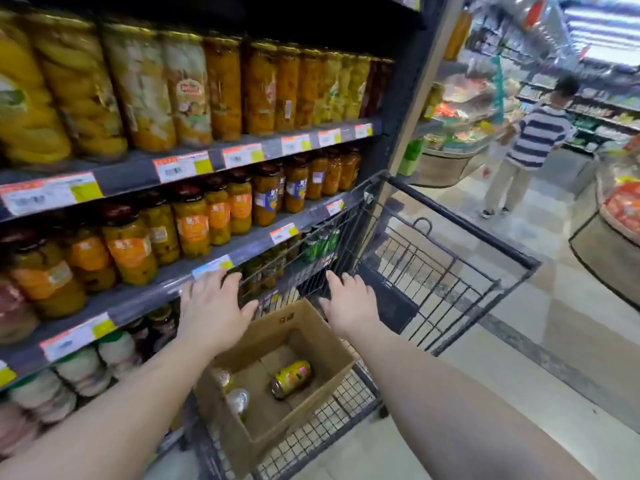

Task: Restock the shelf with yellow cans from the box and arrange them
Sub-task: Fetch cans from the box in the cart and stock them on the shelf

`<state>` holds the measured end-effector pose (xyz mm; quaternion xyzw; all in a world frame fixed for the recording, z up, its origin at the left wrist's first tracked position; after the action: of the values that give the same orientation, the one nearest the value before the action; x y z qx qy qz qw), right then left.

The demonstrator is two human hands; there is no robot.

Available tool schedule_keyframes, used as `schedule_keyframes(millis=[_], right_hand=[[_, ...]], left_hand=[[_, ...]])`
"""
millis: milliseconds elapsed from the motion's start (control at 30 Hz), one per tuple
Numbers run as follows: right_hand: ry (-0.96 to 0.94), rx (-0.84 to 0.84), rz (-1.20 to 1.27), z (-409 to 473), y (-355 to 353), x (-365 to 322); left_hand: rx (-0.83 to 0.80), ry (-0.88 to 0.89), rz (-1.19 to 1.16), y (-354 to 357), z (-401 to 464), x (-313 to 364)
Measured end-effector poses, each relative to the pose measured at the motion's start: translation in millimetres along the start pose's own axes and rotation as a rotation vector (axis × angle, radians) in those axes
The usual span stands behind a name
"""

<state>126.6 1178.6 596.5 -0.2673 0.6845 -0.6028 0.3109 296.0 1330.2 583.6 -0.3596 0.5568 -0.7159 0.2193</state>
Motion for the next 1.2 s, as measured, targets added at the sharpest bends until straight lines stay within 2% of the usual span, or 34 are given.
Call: schedule_keyframes(millis=[133,333,533,600,833,900,1200], right_hand=[[-0.163,-0.097,-0.008,52.6,26.1,36.6],[-0.379,-0.254,-0.015,100.1,95.3,36.9],[-0.486,-0.418,-0.033,123.1,183.0,44.3],[-0.525,-0.477,-0.053,132.2,219.0,50.5],[-0.676,-0.711,-0.214,156.9,322.4,55.0],[-0.702,-0.731,-0.235,156.8,339.0,55.9],[-0.725,-0.748,-0.154,159.3,345.3,53.7]], left_hand=[[-0.032,-0.153,0.011,43.0,6.9,18.1],[-0.101,-0.338,0.074,100.7,-1.2,0.4],[-0.187,-0.465,0.111,166.6,-5.0,-22.3],[-0.164,-0.505,0.100,185.9,-8.8,-21.5],[-0.022,-0.506,0.167,233.1,-18.5,-21.1],[0.004,-0.506,0.183,237.2,-21.6,-21.0],[0.113,-0.452,0.199,244.4,-24.1,-22.9]])
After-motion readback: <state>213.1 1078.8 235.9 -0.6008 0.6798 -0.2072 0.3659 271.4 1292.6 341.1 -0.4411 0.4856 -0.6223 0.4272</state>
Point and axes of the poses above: each hand's wrist, its own z-axis towards the middle knuckle, its own y-axis out of the palm, x = y × z, the point moved 1 cm from there along z, towards the middle knuckle, and after that the axes turned 11 degrees about -y, right-handed, at the moved point
